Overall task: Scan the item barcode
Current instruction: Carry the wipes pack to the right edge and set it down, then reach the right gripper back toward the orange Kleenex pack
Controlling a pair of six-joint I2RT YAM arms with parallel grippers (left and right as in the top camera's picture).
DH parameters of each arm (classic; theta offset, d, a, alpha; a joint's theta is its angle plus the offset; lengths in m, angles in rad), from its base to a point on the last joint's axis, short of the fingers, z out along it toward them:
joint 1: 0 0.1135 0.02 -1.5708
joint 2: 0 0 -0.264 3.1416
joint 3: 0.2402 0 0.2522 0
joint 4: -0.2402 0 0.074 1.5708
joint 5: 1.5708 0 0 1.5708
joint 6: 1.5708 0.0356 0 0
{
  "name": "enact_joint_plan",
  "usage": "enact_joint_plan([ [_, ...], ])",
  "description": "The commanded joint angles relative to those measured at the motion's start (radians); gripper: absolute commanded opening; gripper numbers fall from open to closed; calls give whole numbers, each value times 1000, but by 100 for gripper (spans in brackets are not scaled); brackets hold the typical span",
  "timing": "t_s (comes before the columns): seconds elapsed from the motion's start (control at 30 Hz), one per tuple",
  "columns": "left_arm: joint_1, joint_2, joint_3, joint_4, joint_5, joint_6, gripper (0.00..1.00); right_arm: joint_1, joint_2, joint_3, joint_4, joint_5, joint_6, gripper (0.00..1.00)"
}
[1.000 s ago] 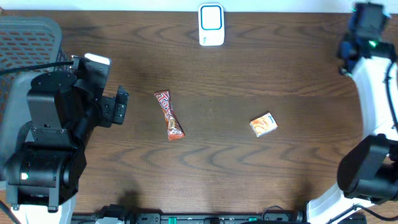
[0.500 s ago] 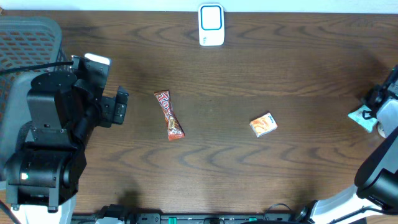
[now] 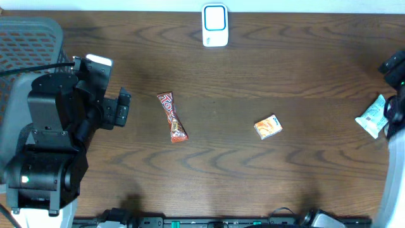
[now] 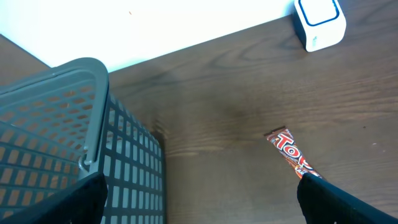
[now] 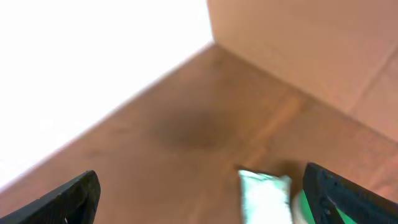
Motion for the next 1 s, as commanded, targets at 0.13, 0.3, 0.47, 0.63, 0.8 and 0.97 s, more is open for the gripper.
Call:
enact_joint_plan([
  [0.13,5,-1,-3,-3,5,-2,98,134,-225,13,-132,-23,87,99],
  [0.3,5,-1,-3,-3,5,-2,98,183,-280,13,-304,-23,114,99],
  [0.47,5,-1,-3,-3,5,-2,98,214,-280,11,-461,-48,187,96],
  [0.63,5,-1,-3,-3,5,-2,98,251,-281,10,-523,-89,188,90],
  [0.8,5,-1,-3,-3,5,-2,98,307,-281,10,-583,-114,188,83],
  [0.97,5,-1,-3,-3,5,-2,98,390,-281,10,-647,-114,188,79],
])
